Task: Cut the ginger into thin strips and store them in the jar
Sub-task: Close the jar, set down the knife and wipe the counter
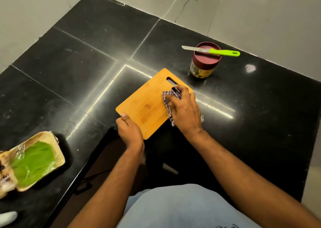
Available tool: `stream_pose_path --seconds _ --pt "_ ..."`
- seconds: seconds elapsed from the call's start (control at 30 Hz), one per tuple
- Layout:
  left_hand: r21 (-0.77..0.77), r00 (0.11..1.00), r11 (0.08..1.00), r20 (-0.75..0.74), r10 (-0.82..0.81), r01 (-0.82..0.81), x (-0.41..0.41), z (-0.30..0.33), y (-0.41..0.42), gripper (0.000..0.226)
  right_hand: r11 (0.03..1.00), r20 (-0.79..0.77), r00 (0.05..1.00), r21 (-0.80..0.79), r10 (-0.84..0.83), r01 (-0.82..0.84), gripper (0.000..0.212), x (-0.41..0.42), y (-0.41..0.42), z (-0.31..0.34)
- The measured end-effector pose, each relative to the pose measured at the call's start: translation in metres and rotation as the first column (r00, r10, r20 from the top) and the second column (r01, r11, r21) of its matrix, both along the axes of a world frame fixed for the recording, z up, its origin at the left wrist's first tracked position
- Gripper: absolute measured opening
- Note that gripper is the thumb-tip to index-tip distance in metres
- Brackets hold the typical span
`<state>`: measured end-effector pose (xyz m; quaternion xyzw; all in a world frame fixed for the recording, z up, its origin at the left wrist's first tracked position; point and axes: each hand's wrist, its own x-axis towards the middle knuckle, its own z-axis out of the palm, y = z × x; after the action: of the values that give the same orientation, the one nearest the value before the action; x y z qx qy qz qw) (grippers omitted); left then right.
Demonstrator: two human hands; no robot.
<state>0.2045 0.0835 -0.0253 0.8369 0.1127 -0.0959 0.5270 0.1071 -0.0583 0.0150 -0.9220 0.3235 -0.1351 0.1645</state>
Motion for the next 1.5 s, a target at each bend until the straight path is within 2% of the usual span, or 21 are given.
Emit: stream_pose_path --seconds 0.17,0.27,0.33,0.4,0.5,0.57,0.73,0.8,0.9,1.0,1.07,1.13,1.17,1.2,1.3,1.5 --pt "-0.014 0.999 1.000 -0.045 -0.027 0.026 0.018 -0.002 -0.009 0.037 0.996 0.028 0.999 0.076 -0.038 0.036 0.027 0.020 -0.007 -0.011" --pt "0.143 0.968 0.959 -0.081 -0.236 0.246 0.034 0.004 -0.007 0.040 0.992 0.052 0.997 0.109 -0.064 0.058 0.035 0.028 -0.010 -0.014" --pt "0.215 0.905 0.881 -0.167 -0.392 0.421 0.044 0.011 -0.003 0.045 0.990 0.048 0.996 0.121 -0.078 0.072 0.040 0.032 -0.012 -0.016" --pt "0.298 0.852 0.800 -0.236 -0.468 0.522 0.050 0.017 -0.001 0.050 0.989 0.034 0.996 0.122 -0.085 0.081 0.039 0.034 -0.015 -0.017" --pt "0.505 0.835 0.672 -0.234 -0.498 0.542 0.057 0.018 0.002 0.061 0.993 -0.001 0.997 0.090 -0.077 0.076 0.038 0.035 -0.015 -0.021" --pt "0.581 0.824 0.611 -0.206 -0.529 0.538 0.058 0.014 0.003 0.064 0.990 -0.008 0.996 0.108 -0.086 0.087 0.042 0.036 -0.015 -0.021" --pt "0.628 0.806 0.567 -0.174 -0.566 0.534 0.055 0.014 0.003 0.056 0.987 0.041 0.996 0.146 -0.077 0.070 0.030 0.035 -0.016 -0.016" --pt "0.668 0.787 0.576 -0.023 -0.617 0.471 0.048 0.020 0.003 0.047 0.990 0.113 0.991 0.125 -0.074 0.060 0.028 0.030 -0.014 -0.010" --pt "0.627 0.642 0.637 0.270 -0.717 0.448 0.031 0.028 0.002 0.039 0.984 0.238 0.965 0.164 -0.112 0.074 0.028 0.025 -0.003 0.002" --pt "0.638 0.462 0.581 0.369 -0.807 0.505 0.021 0.025 0.000 0.028 0.978 0.272 0.955 0.197 -0.115 0.062 0.029 0.021 0.019 0.007" --pt "0.688 0.317 0.466 0.343 -0.884 0.556 0.022 0.016 0.001 0.025 0.976 0.266 0.956 0.205 -0.123 0.068 0.029 0.014 0.032 0.005" --pt "0.761 0.241 0.269 0.152 -0.959 0.590 0.026 0.003 0.008 0.051 0.971 0.225 0.960 0.205 -0.166 0.119 0.032 0.003 0.042 -0.002" --pt "0.768 0.257 0.205 0.055 -0.965 0.607 0.030 -0.003 0.011 0.063 0.967 0.188 0.961 0.194 -0.203 0.166 0.034 -0.002 0.044 -0.006" --pt "0.752 0.289 0.180 -0.014 -0.957 0.634 0.033 -0.007 0.015 0.072 0.959 0.151 0.958 0.186 -0.245 0.216 0.037 -0.006 0.045 -0.011" --pt "0.741 0.343 0.200 -0.044 -0.938 0.641 0.027 -0.015 0.016 0.075 0.926 0.065 0.939 0.203 -0.336 0.318 0.040 -0.011 0.039 -0.022" --pt "0.728 0.463 0.306 -0.018 -0.886 0.614 -0.010 -0.020 -0.002 0.065 0.930 -0.047 0.937 0.115 -0.345 0.349 0.038 0.003 0.024 -0.029"
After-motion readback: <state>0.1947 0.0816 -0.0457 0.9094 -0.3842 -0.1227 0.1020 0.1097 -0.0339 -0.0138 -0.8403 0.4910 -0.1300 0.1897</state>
